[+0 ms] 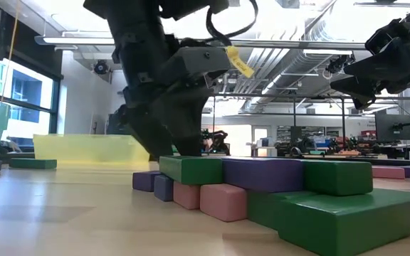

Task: Sort blocks
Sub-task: Put the violet block into the pink bin

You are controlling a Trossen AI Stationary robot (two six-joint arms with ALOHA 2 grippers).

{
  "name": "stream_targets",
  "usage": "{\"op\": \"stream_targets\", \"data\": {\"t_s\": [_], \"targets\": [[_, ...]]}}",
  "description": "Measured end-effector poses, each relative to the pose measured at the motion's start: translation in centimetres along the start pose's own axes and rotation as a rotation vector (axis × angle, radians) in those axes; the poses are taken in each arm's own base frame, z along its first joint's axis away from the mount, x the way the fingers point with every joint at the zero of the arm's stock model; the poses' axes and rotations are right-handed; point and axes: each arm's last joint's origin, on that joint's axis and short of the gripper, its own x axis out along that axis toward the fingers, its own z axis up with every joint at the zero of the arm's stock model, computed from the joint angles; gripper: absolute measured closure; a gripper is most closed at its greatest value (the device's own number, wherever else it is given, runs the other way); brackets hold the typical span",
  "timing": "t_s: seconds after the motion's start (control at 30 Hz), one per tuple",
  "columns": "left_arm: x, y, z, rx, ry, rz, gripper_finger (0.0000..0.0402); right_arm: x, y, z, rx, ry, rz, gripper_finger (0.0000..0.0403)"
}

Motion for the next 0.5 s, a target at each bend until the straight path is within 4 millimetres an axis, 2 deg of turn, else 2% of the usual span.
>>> {"op": "stream_targets", "data": {"t_s": [0.17,0.5], "targets": [[0.7,0.5,-0.4,-0.046,0.014,-0.043,0.0166,0.0,0.0,0.0,0.0,0.0,0.0,0.0204],[0.9,1.1,0.1,0.003,0.053,-0.059,0.0181,0.0,0.0,0.0,0.0,0.0,0.0,0.0204]]}}
